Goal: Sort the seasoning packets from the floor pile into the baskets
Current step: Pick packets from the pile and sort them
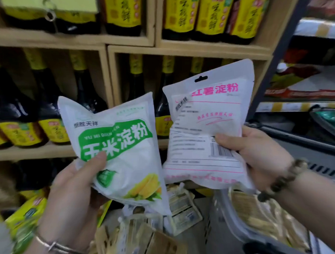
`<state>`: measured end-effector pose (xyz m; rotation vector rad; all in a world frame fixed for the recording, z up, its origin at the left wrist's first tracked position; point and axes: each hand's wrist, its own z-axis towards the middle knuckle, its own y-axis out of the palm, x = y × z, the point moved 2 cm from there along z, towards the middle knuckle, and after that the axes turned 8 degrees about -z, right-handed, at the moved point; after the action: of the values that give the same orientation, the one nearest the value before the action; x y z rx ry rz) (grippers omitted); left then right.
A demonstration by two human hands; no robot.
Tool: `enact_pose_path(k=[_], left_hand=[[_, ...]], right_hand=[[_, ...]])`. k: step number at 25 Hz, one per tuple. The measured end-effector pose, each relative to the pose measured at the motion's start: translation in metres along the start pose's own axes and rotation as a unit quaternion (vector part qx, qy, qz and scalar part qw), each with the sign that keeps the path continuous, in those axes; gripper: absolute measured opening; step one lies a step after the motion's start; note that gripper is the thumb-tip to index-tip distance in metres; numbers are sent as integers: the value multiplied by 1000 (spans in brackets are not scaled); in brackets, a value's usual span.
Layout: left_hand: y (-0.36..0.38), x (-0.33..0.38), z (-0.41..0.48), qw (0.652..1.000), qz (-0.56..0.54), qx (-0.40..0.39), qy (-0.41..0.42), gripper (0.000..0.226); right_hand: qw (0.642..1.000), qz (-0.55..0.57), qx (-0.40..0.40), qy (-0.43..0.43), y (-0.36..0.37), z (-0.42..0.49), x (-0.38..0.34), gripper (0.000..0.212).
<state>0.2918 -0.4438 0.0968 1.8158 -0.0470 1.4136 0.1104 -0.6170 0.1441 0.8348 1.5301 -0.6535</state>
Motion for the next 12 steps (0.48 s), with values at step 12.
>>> enact_pose_path(k=[12], left_hand=[[196,-119,-18,959,133,-220,-120,14]], right_hand=[[956,-108,260,77,-220,-45,6,18]])
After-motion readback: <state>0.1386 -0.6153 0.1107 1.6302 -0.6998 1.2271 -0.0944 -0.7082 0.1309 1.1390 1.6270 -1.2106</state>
